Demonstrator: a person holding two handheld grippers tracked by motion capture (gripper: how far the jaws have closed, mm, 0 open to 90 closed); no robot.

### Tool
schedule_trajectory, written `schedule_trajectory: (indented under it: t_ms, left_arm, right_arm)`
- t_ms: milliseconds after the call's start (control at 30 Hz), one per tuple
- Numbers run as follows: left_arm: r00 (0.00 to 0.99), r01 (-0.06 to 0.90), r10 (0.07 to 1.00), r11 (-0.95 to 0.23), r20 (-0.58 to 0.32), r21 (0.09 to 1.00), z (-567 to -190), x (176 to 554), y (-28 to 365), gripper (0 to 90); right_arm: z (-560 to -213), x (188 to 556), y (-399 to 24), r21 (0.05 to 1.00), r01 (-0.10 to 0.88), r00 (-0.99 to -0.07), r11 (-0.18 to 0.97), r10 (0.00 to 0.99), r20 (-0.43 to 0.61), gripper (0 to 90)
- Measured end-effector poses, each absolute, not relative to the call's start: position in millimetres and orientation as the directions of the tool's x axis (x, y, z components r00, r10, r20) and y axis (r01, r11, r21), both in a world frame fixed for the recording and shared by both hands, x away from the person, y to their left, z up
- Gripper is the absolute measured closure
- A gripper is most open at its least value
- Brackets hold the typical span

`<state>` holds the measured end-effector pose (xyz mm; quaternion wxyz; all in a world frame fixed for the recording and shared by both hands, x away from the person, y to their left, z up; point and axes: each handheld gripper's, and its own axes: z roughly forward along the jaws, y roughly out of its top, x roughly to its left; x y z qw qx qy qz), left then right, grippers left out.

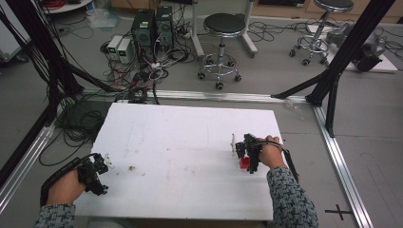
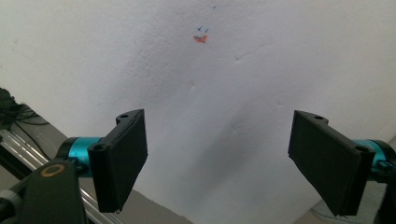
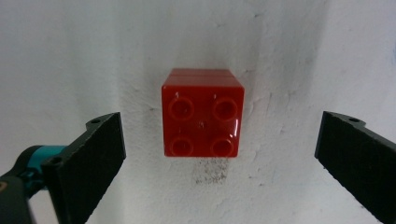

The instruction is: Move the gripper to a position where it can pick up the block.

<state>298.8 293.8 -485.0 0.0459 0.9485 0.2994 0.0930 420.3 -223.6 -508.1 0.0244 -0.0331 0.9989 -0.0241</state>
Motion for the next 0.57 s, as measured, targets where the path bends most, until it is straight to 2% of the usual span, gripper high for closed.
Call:
schedule_trajectory:
  t_ms: [67,133,200,233,567]
  left_arm:
    - [0.805,0.557,0.574,-0.818,0.150,0.142,-484.8,298.9,293.8,20.0]
    - [0.805,0.557,0.574,-0.818,0.149,0.141,-484.8,299.0,293.7,20.0]
    - [0.805,0.557,0.574,-0.818,0.149,0.144,-485.2,298.9,293.5,20.0]
    - [0.805,0.557,0.574,-0.818,0.149,0.144,-485.3,298.8,293.5,20.0]
    - [0.805,0.558,0.575,-0.818,0.146,0.143,-486.0,299.1,293.2,20.0]
  right_arm:
    - [-508.2,418.2,-222.4,-0.063,-0.042,-0.998,0.997,-0.044,-0.035,1.0]
    - [-509.8,420.4,-221.3,-0.044,-0.085,-0.995,0.995,-0.087,-0.041,1.0]
    - [-510.0,418.0,-221.0,-0.062,-0.054,-0.998,0.997,-0.056,-0.029,1.0]
    - [-511.0,420.5,-220.4,-0.043,-0.096,-0.995,0.994,-0.097,-0.035,1.0]
    - [-509.8,418.1,-219.7,-0.052,-0.060,-0.998,0.997,-0.061,-0.023,1.0]
